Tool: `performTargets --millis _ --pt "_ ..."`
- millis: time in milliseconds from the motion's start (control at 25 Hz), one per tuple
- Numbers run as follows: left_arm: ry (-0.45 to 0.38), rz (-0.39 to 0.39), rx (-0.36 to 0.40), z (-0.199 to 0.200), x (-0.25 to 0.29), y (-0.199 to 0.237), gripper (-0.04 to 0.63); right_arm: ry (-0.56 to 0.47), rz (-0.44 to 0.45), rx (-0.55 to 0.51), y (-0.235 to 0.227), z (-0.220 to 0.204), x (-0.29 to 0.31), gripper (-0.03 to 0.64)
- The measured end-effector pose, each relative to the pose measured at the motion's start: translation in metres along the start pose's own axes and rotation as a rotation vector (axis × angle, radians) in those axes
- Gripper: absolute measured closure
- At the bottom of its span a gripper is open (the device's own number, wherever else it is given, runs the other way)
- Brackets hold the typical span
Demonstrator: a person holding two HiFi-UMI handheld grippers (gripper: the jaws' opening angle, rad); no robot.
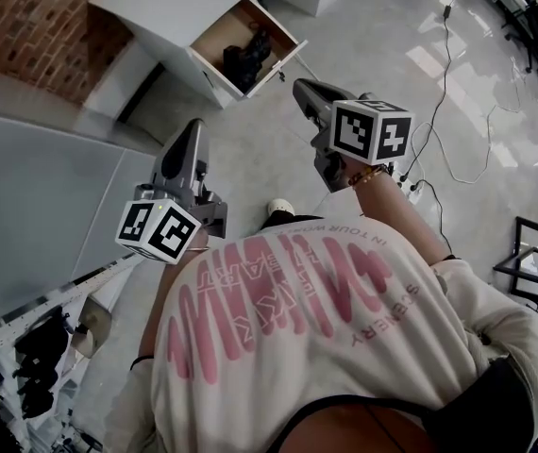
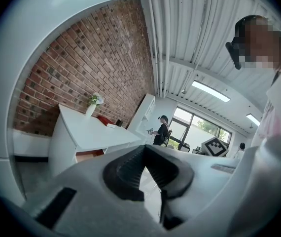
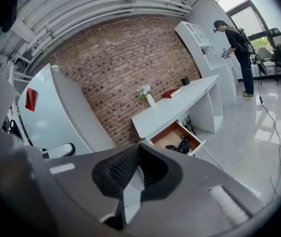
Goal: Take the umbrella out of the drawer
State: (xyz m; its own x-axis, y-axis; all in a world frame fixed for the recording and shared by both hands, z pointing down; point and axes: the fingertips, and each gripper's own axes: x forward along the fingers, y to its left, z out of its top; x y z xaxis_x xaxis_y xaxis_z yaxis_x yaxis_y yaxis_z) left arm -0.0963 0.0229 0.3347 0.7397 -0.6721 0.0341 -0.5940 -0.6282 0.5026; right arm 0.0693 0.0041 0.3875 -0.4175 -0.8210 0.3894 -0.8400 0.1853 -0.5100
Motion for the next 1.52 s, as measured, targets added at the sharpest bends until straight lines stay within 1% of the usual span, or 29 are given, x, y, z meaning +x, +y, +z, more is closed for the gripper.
performTargets --millis 240,360,480,720,800,960,1160,1320,1400,1520 --pt "-0.006 0.003 0.024 0.005 0.023 -0.001 0.591 0.002 0.022 0.002 -0.014 0.013 0.011 0.604" --pt "-0.006 0.007 0.032 0.006 0.029 0.0 0.591 0.01 0.019 0.007 -0.022 0.015 0.014 0.604" --pt "0.0 0.016 0.037 0.004 0.033 0.003 0.591 0.029 0.011 0.026 -0.031 0.011 0.02 0.604" --pt "0.043 0.048 0.013 -0.011 0.032 0.019 0.591 0.091 0.008 0.081 -0.042 -0.015 0.034 0.604" --pt "0.059 0.052 0.003 -0.016 0.034 0.026 0.591 0.092 0.011 0.112 -0.045 -0.02 0.042 0.604" --pt "0.086 0.045 -0.017 -0.021 0.043 0.041 0.591 0.079 0.021 0.214 -0.054 -0.026 0.058 0.604" --pt "0.1 0.014 -0.031 -0.017 0.069 0.062 0.591 0.091 -0.017 0.285 -0.071 -0.027 0.08 0.603" --pt "0.109 -0.011 -0.038 -0.005 0.091 0.078 0.591 0.081 -0.036 0.336 -0.079 -0.021 0.099 0.582" --pt "0.112 -0.022 -0.037 0.002 0.103 0.088 0.591 0.071 -0.038 0.354 -0.082 -0.014 0.111 0.544" --pt "0.115 -0.03 -0.035 0.014 0.12 0.105 0.591 0.062 -0.048 0.369 -0.088 -0.002 0.129 0.521"
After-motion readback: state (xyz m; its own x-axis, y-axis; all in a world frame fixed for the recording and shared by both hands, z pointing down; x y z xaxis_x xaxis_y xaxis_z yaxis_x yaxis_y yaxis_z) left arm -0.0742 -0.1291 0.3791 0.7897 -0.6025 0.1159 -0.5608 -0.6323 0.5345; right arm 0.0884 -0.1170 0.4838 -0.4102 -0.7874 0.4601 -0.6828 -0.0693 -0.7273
